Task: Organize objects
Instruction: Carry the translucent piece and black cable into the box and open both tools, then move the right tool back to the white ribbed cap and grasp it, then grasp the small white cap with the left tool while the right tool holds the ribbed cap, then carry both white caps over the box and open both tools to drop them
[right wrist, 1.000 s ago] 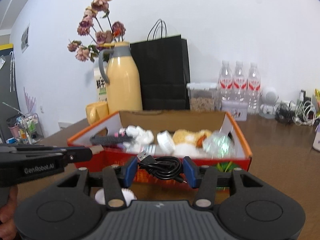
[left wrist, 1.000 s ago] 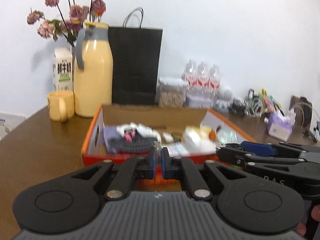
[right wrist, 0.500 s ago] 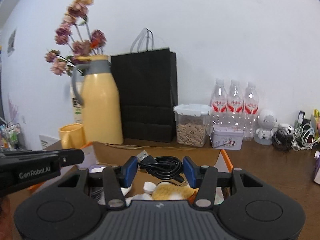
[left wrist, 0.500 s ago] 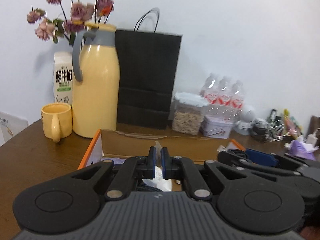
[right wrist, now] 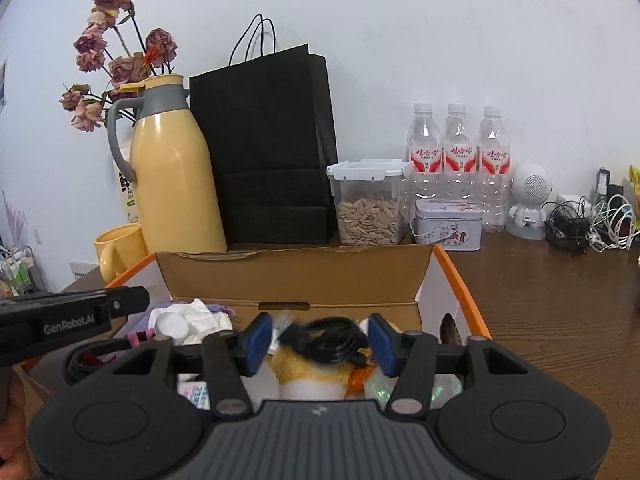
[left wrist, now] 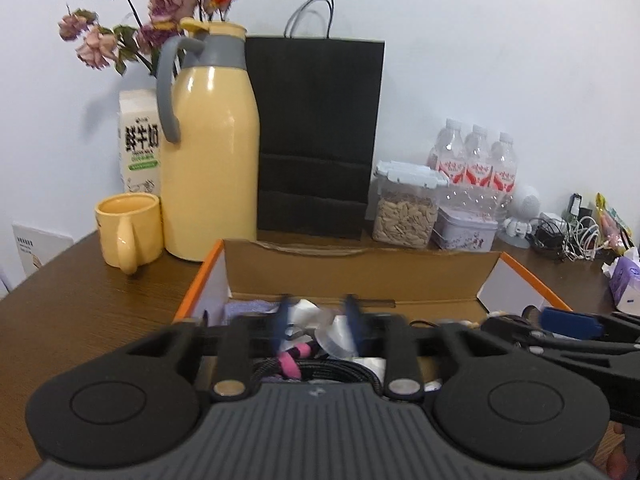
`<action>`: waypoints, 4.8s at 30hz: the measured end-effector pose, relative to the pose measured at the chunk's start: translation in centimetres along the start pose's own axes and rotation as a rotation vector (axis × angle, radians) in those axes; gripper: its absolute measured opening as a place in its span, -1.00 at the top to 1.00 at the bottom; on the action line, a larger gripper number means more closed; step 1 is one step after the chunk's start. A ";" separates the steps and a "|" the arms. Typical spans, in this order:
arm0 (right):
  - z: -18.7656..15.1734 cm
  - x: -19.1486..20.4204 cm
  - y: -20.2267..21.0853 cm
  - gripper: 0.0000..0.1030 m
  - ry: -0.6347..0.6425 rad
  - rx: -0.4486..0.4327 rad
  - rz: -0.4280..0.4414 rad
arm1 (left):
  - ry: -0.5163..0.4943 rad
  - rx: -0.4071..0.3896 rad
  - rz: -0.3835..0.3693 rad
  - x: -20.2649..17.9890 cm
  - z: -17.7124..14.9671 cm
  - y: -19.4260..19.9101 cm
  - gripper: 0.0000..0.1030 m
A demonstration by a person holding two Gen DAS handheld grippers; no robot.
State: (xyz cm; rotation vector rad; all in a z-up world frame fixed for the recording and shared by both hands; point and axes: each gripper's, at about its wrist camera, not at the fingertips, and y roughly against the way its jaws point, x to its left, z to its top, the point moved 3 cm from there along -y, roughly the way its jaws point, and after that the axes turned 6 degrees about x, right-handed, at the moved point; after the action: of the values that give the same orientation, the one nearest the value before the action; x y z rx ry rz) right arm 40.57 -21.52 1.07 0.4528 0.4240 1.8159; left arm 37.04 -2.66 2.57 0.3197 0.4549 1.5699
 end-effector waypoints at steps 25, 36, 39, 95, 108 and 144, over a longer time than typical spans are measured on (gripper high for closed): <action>-2.0 0.5 5.7 -1.00 0.071 -0.068 -0.046 | -0.027 -0.124 0.038 1.1 -1.7 5.4 -1.00; -6.0 1.6 9.0 -1.00 0.121 0.015 0.016 | -0.107 -0.069 0.021 1.8 -5.5 8.8 -1.00; -7.2 2.1 9.2 -1.00 0.140 0.054 0.029 | -0.129 -0.033 0.023 2.2 -6.7 9.1 -1.00; -8.3 5.8 6.7 0.24 0.183 0.143 0.139 | -0.056 0.115 0.023 5.3 -9.1 8.3 -1.00; -8.0 0.9 8.4 0.24 0.072 0.084 0.056 | -0.113 0.204 -0.027 2.0 -9.9 6.9 -1.00; -8.6 1.9 9.0 0.24 0.130 0.072 0.065 | -0.150 0.164 -0.120 -1.4 -9.8 7.5 0.43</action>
State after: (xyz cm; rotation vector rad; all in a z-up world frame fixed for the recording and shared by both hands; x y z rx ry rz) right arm 28.36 -22.64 -1.65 0.4032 0.5712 1.9047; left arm 25.88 -5.00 -2.32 0.5236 0.4778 1.3840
